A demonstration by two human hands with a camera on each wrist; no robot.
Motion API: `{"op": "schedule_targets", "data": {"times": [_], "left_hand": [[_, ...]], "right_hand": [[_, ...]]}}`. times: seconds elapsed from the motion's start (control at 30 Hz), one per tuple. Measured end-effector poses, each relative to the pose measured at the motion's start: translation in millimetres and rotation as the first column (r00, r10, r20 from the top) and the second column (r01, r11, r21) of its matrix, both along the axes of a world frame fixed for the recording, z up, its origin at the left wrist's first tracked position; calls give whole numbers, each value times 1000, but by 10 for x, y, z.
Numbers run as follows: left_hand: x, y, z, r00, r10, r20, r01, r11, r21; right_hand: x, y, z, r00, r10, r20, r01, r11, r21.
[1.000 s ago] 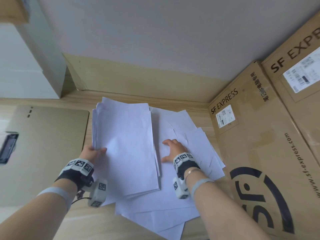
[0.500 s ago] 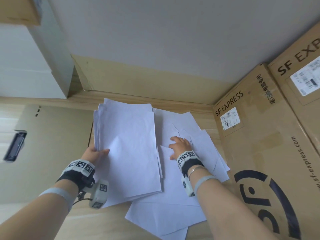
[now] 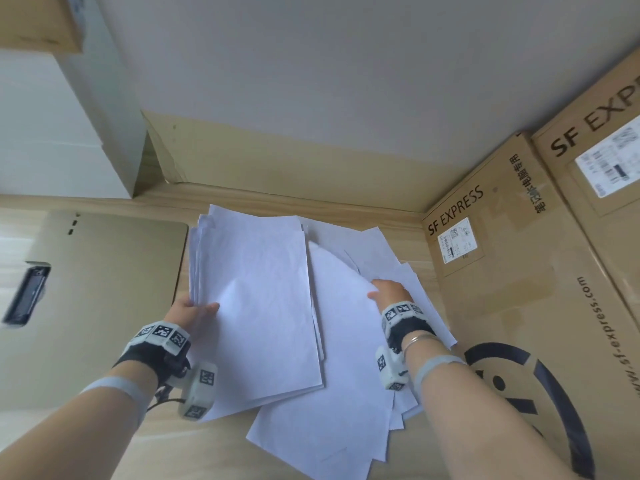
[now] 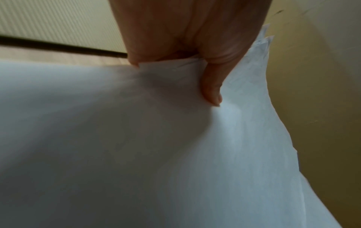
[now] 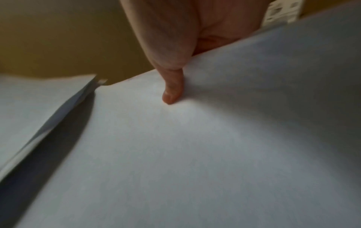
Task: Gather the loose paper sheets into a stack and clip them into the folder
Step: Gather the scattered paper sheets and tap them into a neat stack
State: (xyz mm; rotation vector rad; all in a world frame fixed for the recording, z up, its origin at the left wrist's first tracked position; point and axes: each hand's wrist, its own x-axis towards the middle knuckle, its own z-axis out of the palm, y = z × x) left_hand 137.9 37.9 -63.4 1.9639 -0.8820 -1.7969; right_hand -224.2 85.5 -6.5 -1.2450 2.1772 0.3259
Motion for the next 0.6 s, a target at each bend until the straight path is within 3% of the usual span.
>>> {"op": "schedule_targets", "data": {"times": [0.2, 0.33, 0.43, 0.6], "left_hand": [[-70, 8, 26, 1000, -11, 27, 11, 1000, 25], [-109, 27, 34, 998, -23, 56, 22, 1000, 22], [-139, 50, 79, 998, -32, 51, 31, 999, 21], [-128, 43, 85, 999, -32, 40, 31, 999, 37]], "right_hand": [[-494, 193, 202, 926, -348, 149, 376, 889, -262], [-506, 260, 211, 926, -344, 157, 375, 890, -261], [-390, 299, 130, 939, -272, 210, 333, 872, -360], [-343, 277, 128, 918, -329, 222, 393, 683, -616]]}}
